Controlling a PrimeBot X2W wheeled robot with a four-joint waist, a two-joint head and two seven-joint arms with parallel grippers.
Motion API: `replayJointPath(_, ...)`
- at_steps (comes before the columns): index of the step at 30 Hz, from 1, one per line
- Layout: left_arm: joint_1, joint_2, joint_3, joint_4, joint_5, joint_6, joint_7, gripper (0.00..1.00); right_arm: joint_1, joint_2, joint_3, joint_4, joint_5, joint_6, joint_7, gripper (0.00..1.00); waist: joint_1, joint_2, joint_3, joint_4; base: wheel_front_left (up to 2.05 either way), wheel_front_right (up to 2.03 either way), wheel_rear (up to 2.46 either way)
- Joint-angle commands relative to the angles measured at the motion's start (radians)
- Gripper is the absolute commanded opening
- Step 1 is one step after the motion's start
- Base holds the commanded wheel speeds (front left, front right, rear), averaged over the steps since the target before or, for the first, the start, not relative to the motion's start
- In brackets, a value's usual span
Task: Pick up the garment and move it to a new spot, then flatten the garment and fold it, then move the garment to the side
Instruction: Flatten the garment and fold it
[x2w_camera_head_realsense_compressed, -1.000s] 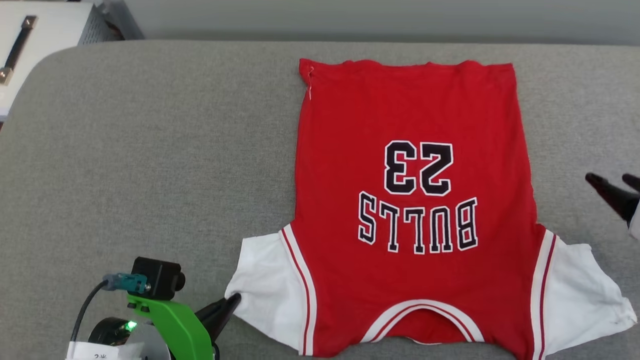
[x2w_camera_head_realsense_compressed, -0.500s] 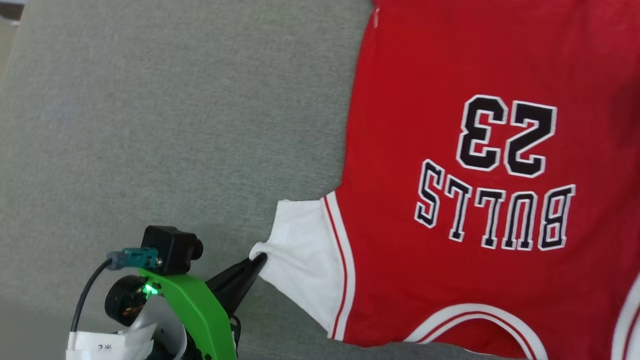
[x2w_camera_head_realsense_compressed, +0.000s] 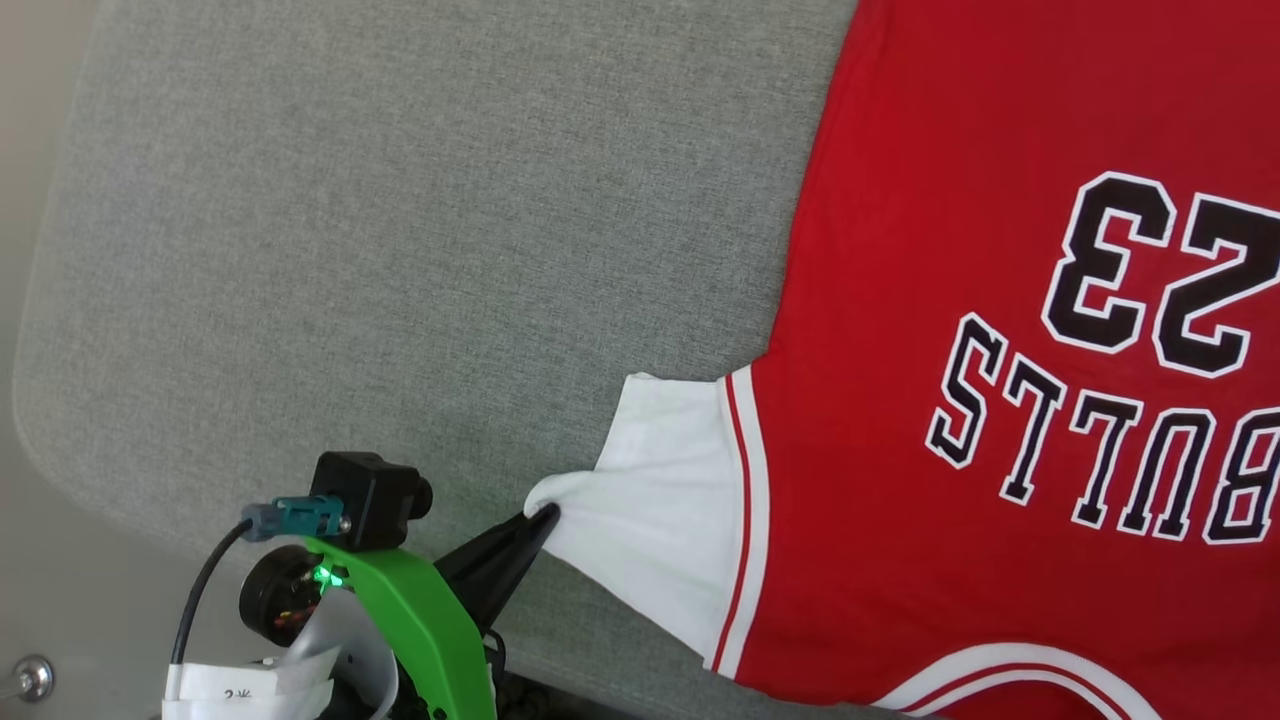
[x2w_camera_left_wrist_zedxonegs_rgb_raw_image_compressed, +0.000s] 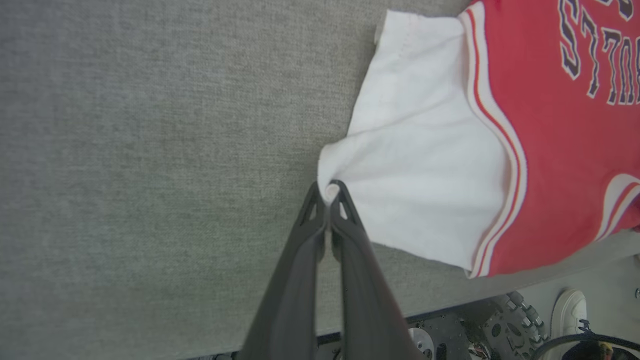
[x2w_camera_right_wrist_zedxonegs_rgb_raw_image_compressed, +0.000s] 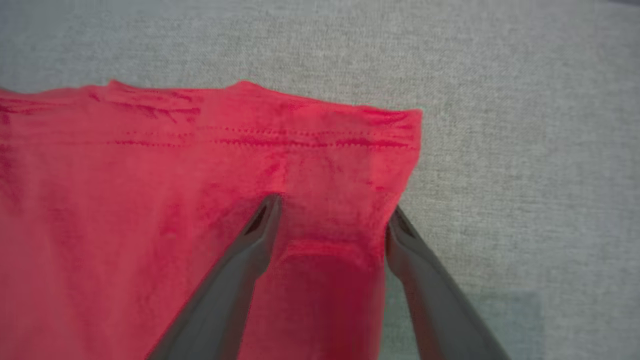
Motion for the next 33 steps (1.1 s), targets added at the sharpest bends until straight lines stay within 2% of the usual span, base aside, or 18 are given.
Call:
replayJointPath(1,-0.023,-0.007,0.001,0.004,0.012,-0.006,-0.007,0.00,0.009,0.009,0.002,0.023,-0.007,-0.001,-0.002,1.00,-0.0001,0.0000,0.010,0.009,0.00,0.00,0.00)
replayJointPath(6,-0.031,-0.011,-0.002,0.013,0.017,-0.006,-0.007,0.00,0.024,0.023,0.008,0.046,0.001,-0.001,0.002,1.00,-0.0001,0.0000,0.013,0.011,0.00,0.00,0.00)
replayJointPath(8,-0.033,-0.013,-0.003,0.016,0.016,-0.006,-0.007,0.00,0.026,0.025,0.009,0.048,0.005,-0.001,0.000,0.05,-0.0001,0.0000,0.012,0.011,0.00,0.00,0.00)
replayJointPath(9,-0.034,-0.014,-0.003,0.017,0.015,-0.006,-0.007,0.00,0.028,0.024,0.010,0.049,0.007,-0.001,0.000,0.00,-0.0001,0.0000,0.011,0.011,0.00,0.00,0.00)
replayJointPath(21,-0.038,-0.006,0.001,0.030,0.020,0.005,-0.003,0.00,0.093,0.007,0.032,0.050,0.034,-0.001,-0.038,0.00,-0.0001,0.0000,-0.051,-0.024,0.00,0.00,0.00)
replayJointPath(33,-0.026,0.000,0.002,0.083,0.015,0.021,0.003,0.00,0.296,0.006,0.060,0.033,0.137,-0.001,-0.120,0.00,-0.0001,0.0000,-0.231,-0.143,0.00,0.00,0.00)
